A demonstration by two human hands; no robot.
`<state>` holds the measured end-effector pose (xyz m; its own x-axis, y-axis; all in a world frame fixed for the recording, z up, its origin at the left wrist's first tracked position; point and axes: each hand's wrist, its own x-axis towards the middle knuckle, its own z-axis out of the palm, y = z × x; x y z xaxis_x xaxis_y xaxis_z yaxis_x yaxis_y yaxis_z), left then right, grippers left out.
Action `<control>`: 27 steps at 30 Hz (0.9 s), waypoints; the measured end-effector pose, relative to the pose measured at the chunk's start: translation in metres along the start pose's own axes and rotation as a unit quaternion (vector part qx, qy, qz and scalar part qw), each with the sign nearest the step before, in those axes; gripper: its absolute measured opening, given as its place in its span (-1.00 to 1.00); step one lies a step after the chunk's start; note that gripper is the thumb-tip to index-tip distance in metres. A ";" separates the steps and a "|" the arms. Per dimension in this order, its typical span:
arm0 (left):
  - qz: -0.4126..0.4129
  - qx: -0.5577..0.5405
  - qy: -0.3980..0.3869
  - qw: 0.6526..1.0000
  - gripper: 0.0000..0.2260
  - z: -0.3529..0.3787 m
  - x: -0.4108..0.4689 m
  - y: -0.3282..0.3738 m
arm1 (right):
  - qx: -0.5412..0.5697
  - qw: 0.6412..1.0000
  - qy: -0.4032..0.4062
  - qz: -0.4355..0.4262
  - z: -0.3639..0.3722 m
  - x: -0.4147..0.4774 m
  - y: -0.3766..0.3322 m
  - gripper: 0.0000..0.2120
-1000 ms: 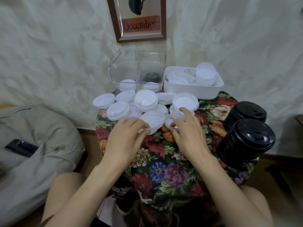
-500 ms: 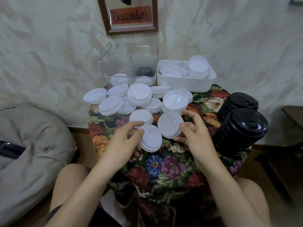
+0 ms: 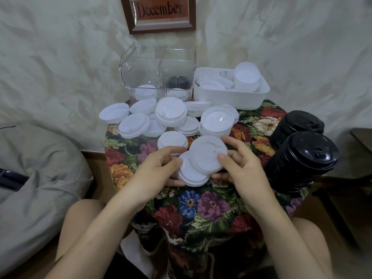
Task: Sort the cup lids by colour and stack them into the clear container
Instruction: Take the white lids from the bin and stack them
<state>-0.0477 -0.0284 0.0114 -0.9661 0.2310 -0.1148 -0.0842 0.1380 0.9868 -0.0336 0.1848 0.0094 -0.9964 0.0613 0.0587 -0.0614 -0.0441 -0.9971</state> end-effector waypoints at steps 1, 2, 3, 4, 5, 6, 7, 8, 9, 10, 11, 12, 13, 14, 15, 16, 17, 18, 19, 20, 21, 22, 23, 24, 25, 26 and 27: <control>0.002 0.004 -0.010 1.000 -0.74 0.001 0.003 -0.002 | -0.034 0.999 -0.008 0.001 -0.001 0.000 0.002 -0.72; 0.006 0.018 -0.013 1.000 -0.74 0.003 0.006 -0.004 | -0.085 0.996 -0.008 -0.006 -0.002 -0.001 0.005 -0.73; 0.018 0.042 -0.005 0.999 -0.73 0.003 0.009 -0.007 | -0.144 0.989 -0.006 -0.016 -0.004 -0.001 0.007 -0.74; 0.038 0.089 0.011 0.995 -0.72 0.003 0.011 -0.009 | -0.199 0.980 -0.006 -0.020 -0.007 -0.001 0.008 -0.75; 0.061 0.156 0.032 0.985 -0.71 0.001 0.012 -0.011 | -0.239 0.971 -0.007 -0.019 -0.008 -0.002 0.009 -0.76; 0.080 0.227 0.051 0.969 -0.70 0.000 0.011 -0.012 | -0.267 0.964 -0.008 -0.015 -0.009 -0.002 0.008 -0.76; 0.092 0.284 0.069 0.952 -0.69 -0.001 0.009 -0.012 | -0.295 0.956 -0.009 -0.012 -0.010 -0.003 0.007 -0.76; 0.100 0.316 0.082 0.940 -0.70 -0.002 0.007 -0.011 | -0.325 0.945 -0.012 -0.010 -0.009 -0.004 0.005 -0.75; 0.104 0.329 0.087 0.934 -0.70 -0.003 0.005 -0.010 | -0.355 0.935 -0.016 -0.012 -0.008 -0.005 0.004 -0.74; 0.110 0.343 0.091 0.928 -0.70 -0.003 0.004 -0.010 | -0.383 0.923 -0.021 -0.017 -0.006 -0.006 0.002 -0.72; 0.121 0.365 0.092 0.919 -0.70 -0.003 0.003 -0.011 | -0.411 0.911 -0.026 -0.023 -0.003 -0.006 0.001 -0.68; 0.129 0.389 0.091 0.908 -0.69 -0.003 0.003 -0.013 | -0.435 0.900 -0.031 -0.025 -0.002 -0.005 0.001 -0.62; 0.132 0.404 0.088 0.901 -0.69 -0.004 0.003 -0.014 | -0.449 0.892 -0.036 -0.025 0.000 -0.005 0.000 -0.56; 0.133 0.406 0.085 0.900 -0.69 -0.006 0.002 -0.014 | -0.453 0.890 -0.044 -0.024 0.000 -0.005 0.000 -0.50; 0.135 0.402 0.079 0.902 -0.70 -0.007 0.002 -0.013 | -0.453 0.890 -0.056 -0.024 0.000 -0.005 -0.001 -0.45; 0.141 0.394 0.070 0.905 -0.70 -0.009 0.000 -0.013 | -0.453 0.888 -0.073 -0.024 -0.001 -0.006 -0.003 -0.40; 0.149 0.391 0.060 0.907 -0.69 -0.010 -0.001 -0.011 | -0.458 0.884 -0.093 -0.023 -0.001 -0.006 -0.004 -0.35; 0.155 0.390 0.048 0.906 -0.66 -0.013 -0.001 -0.010 | -0.467 0.877 -0.110 -0.024 -0.002 -0.006 -0.005 -0.30; 0.156 0.393 0.034 0.906 -0.63 -0.016 -0.002 -0.009 | -0.477 0.870 -0.121 -0.026 -0.002 -0.006 -0.005 -0.27; 0.150 0.394 0.023 0.906 -0.60 -0.019 -0.001 -0.009 | -0.488 0.863 -0.127 -0.029 -0.002 -0.006 -0.006 -0.25; 0.138 0.397 0.016 0.907 -0.56 -0.021 0.000 -0.010 | -0.497 0.857 -0.128 -0.033 -0.002 -0.006 -0.006 -0.24; 0.127 0.401 0.010 0.907 -0.50 -0.023 0.000 -0.011 | -0.504 0.853 -0.130 -0.037 -0.002 -0.006 -0.005 -0.23; 0.124 0.404 0.005 0.906 -0.46 -0.024 0.000 -0.012 | -0.508 0.850 -0.131 -0.038 -0.002 -0.005 -0.005 -0.21; 0.132 0.408 0.000 0.903 -0.42 -0.024 0.000 -0.012 | -0.509 0.849 -0.134 -0.039 -0.002 -0.005 -0.005 -0.19; 0.142 0.410 -0.003 0.901 -0.40 -0.024 -0.001 -0.012 | -0.508 0.850 -0.137 -0.041 -0.002 -0.005 -0.005 -0.18; 0.148 0.410 -0.004 0.900 -0.39 -0.023 -0.002 -0.011 | -0.504 0.851 -0.140 -0.046 -0.002 -0.005 -0.005 -0.18; 0.153 0.411 -0.001 0.899 -0.40 -0.023 -0.002 -0.011 | -0.499 0.854 -0.140 -0.052 -0.002 -0.005 -0.005 -0.18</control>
<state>-0.0509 -0.0521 0.0038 -0.9128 0.3813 0.1460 0.3946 0.7323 0.5549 -0.0279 0.1868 0.0137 -0.9720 -0.2341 0.0181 -0.2089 0.8269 -0.5222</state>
